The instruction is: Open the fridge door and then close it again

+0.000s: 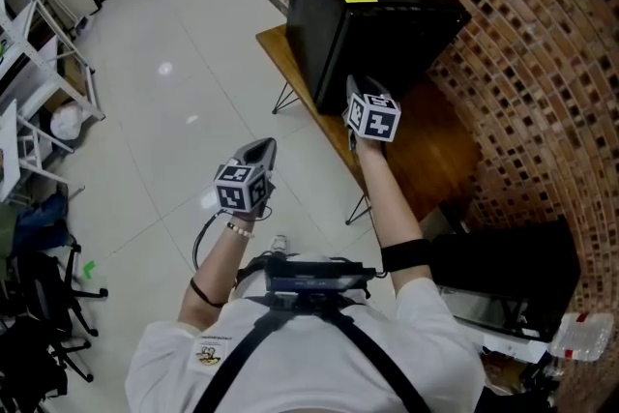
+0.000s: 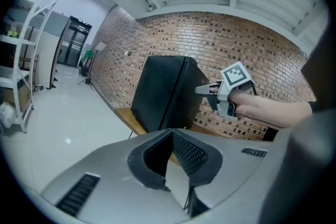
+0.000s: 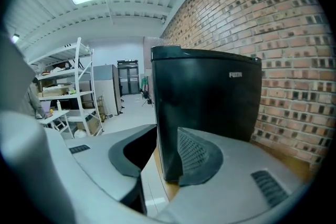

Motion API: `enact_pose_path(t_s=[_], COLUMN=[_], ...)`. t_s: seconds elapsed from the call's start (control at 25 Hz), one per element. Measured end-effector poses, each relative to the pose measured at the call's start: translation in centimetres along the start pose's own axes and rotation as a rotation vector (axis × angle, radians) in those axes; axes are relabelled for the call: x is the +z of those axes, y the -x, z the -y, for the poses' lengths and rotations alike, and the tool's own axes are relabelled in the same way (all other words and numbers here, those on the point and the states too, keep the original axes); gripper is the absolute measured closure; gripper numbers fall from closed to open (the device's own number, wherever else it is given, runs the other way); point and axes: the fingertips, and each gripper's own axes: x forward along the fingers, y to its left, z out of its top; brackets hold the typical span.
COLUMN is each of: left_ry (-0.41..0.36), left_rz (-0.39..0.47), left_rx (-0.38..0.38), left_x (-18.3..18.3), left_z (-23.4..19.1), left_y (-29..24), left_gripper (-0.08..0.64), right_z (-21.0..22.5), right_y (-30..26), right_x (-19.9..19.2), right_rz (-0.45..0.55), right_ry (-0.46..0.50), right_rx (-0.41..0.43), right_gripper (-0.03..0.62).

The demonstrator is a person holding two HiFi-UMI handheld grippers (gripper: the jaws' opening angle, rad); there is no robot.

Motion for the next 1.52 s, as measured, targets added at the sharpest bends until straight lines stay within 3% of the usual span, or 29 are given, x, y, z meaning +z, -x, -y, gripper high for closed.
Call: enact_pose_path(t_s=[0.28, 0.48, 0.8, 1.04, 1.52], left_ry=[-0.095, -0.179, -0.189, -0.193, -0.215], left_rz=[-0.016, -0.033, -0.071, -0.08, -0.071], left_rx=[-0.111, -0.205, -0.304, -0.311, -0.277], left_x=[0.0, -1.2, -4.5, -6.5, -6.6], left_z=[8.5, 15.5, 24.8, 27.8, 28.3], left_y=[-3.3, -5.6, -7.0, -6.8, -6.7], left_gripper=[0.558, 0.558, 0.558, 0.558, 0.558], right_z=[3.3, 6.3, 11.6, 14.9, 15.2], right_y=[12.1, 19.8, 29.7, 32.7, 32.3], right_x=[-7.0, -10.8, -16.1, -19.4, -17.2], right_rz=[0.01, 0.014, 0.003, -0.015, 0.02], right_ry=[-0.059, -0.123, -0.217, -0.306, -0.264], right_rx=[0.039, 0.034, -0.053, -0.08, -0.047], right_gripper=[0.482, 0.589, 0.59, 0.59, 0.589])
